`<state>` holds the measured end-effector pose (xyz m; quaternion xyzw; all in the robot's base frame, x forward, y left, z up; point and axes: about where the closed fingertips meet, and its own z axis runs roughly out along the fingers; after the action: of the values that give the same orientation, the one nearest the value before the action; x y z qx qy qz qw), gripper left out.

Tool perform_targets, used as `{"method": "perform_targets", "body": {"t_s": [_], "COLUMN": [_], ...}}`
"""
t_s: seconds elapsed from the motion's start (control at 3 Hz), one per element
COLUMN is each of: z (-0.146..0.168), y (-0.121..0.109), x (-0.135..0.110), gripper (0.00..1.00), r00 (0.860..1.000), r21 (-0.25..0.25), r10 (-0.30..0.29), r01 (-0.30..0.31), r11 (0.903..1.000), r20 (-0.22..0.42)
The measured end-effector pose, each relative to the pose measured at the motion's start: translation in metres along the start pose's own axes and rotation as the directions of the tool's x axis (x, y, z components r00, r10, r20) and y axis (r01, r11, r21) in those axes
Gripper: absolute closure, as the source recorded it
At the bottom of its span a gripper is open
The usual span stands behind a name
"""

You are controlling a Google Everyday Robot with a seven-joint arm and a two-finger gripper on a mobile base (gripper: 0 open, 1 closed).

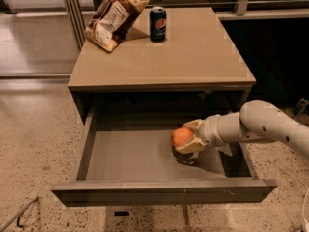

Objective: Pick orange from top drawer and place on counter

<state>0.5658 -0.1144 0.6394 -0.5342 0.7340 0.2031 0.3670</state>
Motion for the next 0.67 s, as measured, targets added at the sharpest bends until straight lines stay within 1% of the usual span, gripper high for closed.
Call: {"method": "perform_targets", "body": {"t_s": [0.33, 0.67], "z": [-0.03, -0.065], "y": [0.0, -0.006], "x": [-0.043, -0.093], "gripper": [1.0, 1.0], "r00": [0.999, 0.996], "r21": [-0.052, -0.066], "r10": [-0.035, -0.083], "r01": [0.037, 0.086], "r11": [0.998, 0.9941], "r20": [0.034, 0.043]}}
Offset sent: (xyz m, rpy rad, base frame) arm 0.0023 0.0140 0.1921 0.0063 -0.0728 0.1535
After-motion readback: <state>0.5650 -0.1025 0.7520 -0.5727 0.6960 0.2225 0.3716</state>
